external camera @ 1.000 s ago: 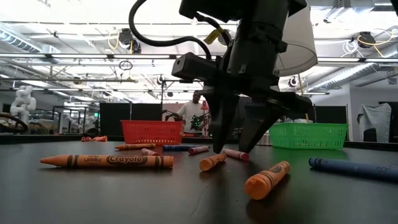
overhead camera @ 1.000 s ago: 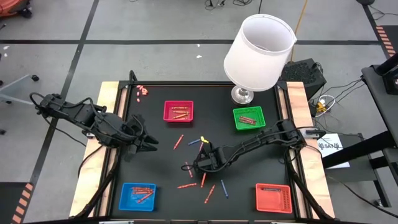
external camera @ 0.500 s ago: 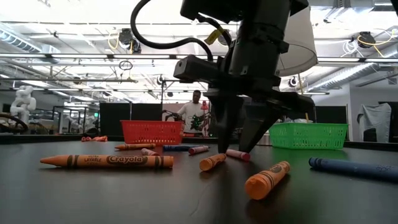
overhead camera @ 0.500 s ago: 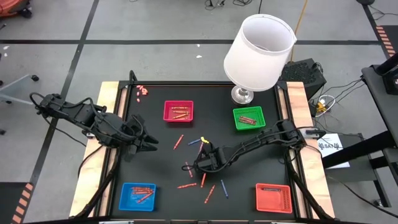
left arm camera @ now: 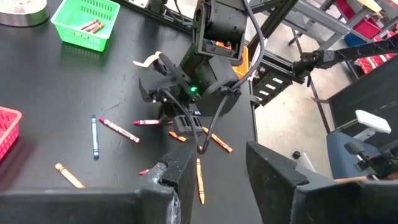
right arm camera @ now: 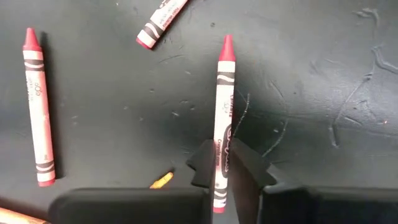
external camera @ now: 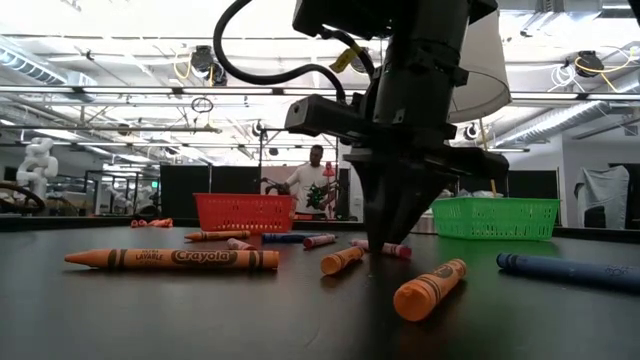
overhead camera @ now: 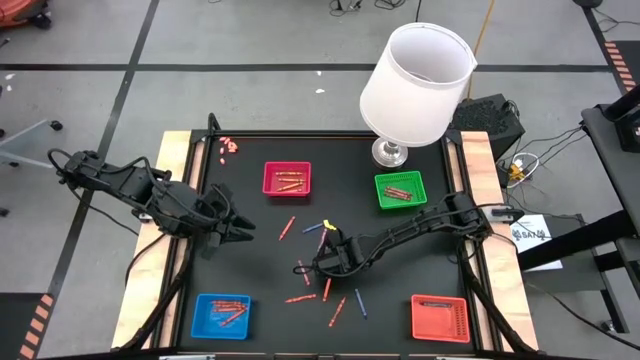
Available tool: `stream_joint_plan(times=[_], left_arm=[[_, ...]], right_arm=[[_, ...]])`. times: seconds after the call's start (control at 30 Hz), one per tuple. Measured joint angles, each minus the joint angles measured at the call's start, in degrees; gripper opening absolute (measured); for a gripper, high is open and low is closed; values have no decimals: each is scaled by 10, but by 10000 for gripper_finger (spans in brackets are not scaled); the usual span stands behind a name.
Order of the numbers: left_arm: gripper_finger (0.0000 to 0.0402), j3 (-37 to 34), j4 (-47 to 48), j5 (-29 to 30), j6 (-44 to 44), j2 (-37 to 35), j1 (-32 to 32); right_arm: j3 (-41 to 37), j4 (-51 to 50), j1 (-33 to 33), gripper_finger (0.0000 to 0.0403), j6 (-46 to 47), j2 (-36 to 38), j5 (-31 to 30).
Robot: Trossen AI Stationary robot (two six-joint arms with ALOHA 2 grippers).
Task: Sort crayons
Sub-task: Put the red crayon into the green basket
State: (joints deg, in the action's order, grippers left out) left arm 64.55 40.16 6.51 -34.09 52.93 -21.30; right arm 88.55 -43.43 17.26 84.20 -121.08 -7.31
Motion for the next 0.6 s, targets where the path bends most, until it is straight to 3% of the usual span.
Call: stream_joint_plan(times=[0.4, 0.6], left_arm=[[139, 0, 0, 0, 0, 0, 0], [139, 0, 0, 0, -1, 0, 0]], right_arm=[[0, 2, 1, 9, -10, 4, 12], [-2, 16, 1, 8, -13, 26, -17]])
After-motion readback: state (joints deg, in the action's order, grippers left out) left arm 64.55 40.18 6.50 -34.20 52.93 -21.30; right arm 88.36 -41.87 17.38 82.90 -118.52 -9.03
